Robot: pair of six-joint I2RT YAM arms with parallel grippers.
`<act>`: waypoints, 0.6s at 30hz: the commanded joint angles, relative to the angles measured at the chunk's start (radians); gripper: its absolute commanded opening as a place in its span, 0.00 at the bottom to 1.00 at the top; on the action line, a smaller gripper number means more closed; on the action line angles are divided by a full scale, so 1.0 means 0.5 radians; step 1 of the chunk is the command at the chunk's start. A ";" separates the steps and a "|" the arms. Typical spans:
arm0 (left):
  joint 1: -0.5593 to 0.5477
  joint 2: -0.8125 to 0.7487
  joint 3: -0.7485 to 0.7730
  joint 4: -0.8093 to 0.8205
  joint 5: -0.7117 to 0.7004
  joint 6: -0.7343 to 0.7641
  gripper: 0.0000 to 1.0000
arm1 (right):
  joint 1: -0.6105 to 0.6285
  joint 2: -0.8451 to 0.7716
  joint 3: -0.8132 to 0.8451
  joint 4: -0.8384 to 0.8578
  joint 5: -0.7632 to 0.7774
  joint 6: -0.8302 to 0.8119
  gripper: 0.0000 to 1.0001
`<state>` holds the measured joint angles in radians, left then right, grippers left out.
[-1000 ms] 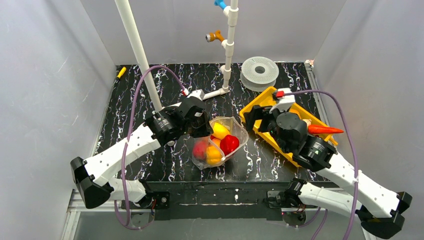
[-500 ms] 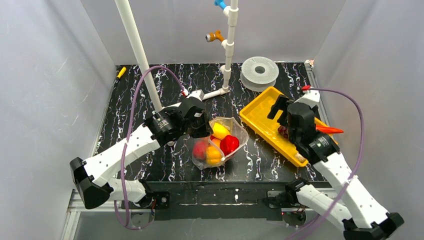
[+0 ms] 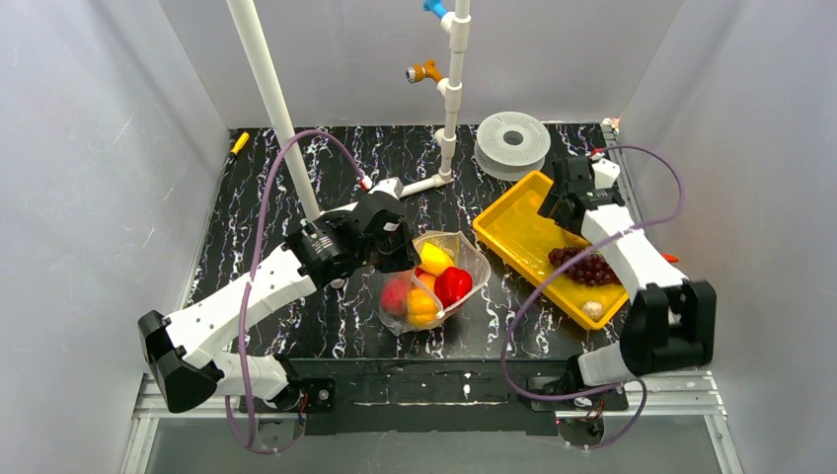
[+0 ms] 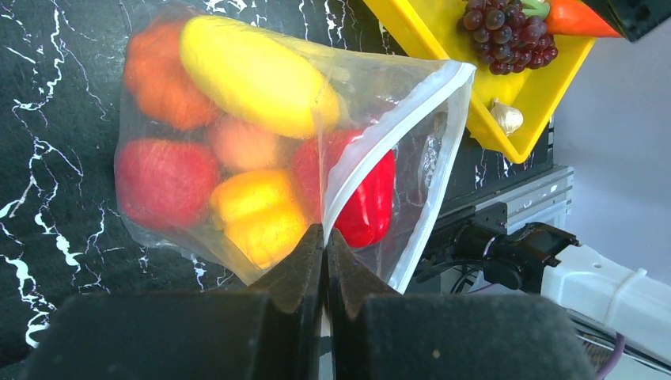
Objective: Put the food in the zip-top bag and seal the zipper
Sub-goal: Pick up the fake vegetable from the bin.
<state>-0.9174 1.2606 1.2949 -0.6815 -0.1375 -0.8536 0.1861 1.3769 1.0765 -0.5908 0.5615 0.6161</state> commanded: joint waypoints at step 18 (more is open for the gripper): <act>0.008 -0.016 0.008 -0.054 0.007 -0.024 0.00 | -0.177 0.962 0.613 -0.208 0.395 -0.078 0.97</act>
<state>-0.9176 1.2603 1.2800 -0.6820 -0.1375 -0.8646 0.1043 1.8342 1.3221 -0.6865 0.7123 0.6028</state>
